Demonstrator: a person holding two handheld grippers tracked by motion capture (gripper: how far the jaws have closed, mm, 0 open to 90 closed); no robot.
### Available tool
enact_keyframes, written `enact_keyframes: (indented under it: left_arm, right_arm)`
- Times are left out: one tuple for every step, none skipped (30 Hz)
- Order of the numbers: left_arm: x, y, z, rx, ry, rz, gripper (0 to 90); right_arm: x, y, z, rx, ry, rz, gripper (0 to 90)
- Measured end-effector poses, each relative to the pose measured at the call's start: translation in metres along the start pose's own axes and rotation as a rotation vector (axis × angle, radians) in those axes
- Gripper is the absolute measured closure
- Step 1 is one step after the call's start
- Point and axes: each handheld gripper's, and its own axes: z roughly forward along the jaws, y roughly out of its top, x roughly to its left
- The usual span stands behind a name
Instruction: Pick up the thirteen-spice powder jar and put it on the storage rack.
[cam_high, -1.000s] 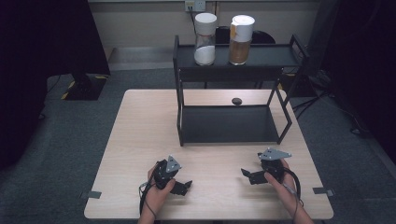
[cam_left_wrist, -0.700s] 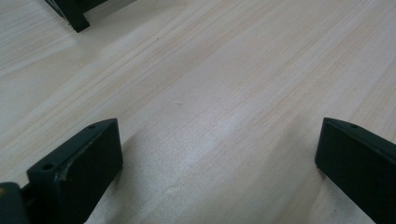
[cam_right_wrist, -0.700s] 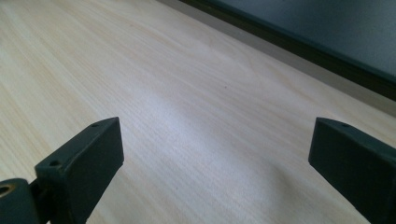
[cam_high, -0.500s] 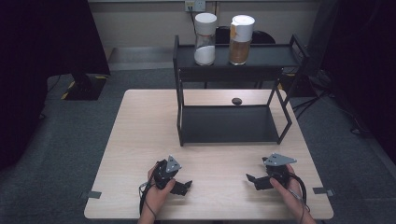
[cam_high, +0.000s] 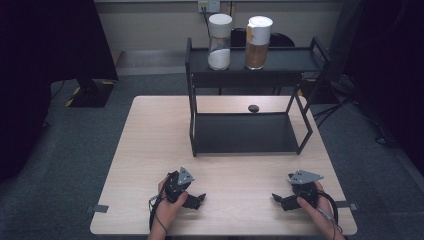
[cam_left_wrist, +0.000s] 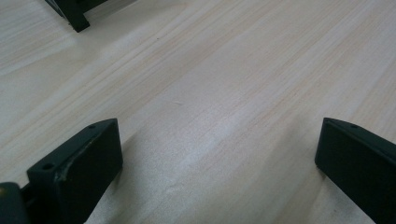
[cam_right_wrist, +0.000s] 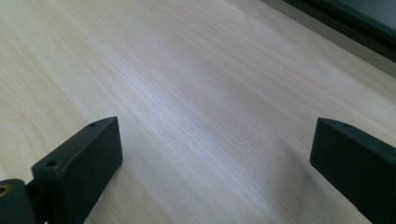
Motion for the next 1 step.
enact_keyframes:
  left_arm:
    - [0.0, 0.0, 0.0, 0.0, 0.0, 0.0, 0.0]
  right_arm:
    - [-0.0003, 0.0003, 0.0001, 0.002, 0.001, 0.004, 0.7]
